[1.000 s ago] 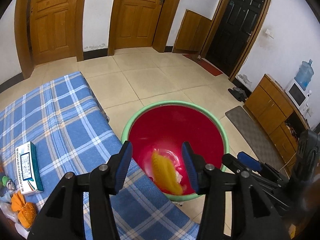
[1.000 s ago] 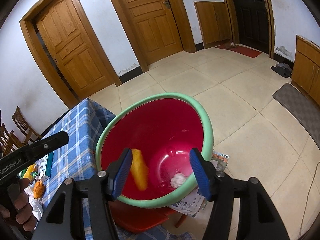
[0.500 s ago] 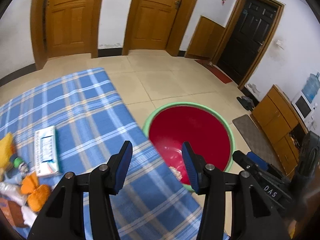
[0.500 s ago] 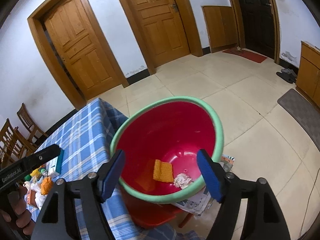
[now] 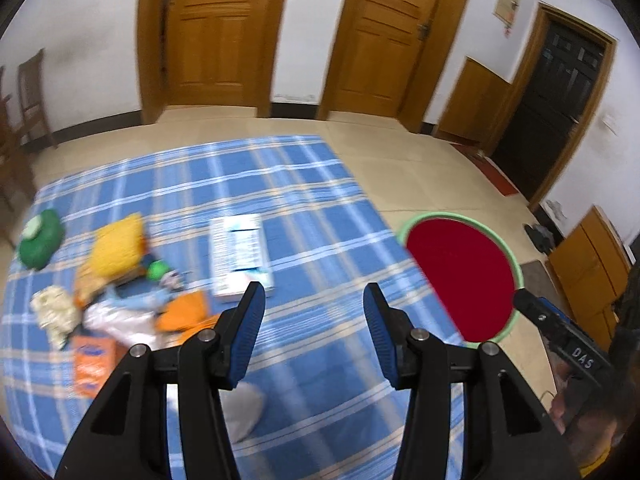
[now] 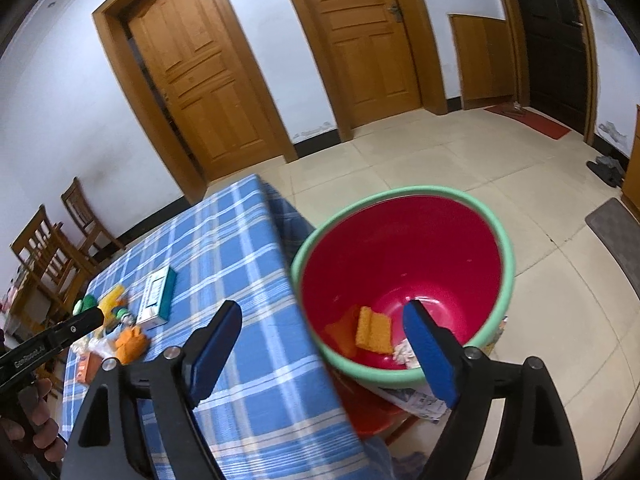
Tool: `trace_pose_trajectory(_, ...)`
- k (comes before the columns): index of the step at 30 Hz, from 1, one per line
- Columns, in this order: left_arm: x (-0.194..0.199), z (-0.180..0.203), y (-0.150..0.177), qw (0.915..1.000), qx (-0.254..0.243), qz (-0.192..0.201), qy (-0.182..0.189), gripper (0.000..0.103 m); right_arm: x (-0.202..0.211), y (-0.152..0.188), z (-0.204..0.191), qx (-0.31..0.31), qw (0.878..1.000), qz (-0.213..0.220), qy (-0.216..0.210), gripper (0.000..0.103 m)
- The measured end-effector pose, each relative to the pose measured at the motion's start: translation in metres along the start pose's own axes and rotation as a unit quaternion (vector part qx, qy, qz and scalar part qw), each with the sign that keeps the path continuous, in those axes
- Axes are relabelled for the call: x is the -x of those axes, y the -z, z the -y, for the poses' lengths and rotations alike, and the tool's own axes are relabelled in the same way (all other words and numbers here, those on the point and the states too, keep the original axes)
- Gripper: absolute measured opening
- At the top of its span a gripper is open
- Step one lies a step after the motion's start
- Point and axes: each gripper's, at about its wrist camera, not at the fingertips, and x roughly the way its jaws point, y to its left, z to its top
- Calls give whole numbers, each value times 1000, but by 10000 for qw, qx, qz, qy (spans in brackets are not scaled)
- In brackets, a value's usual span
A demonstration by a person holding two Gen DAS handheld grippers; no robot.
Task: Collect trash
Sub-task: 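Move both tools back over the table toward the orange box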
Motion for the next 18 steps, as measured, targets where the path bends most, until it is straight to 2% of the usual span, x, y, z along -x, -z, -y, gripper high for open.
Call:
trace_pose_trajectory(7, 16, -49, 15, 9979, 406, -29, -503, 51, -6, 8, -23, 163, 9996, -146, -166, 87)
trace_pose_trajectory(18, 31, -104, 44, 9904, 857, -123, -1078, 51, -11, 22, -57, 436, 9979, -342, -325, 89)
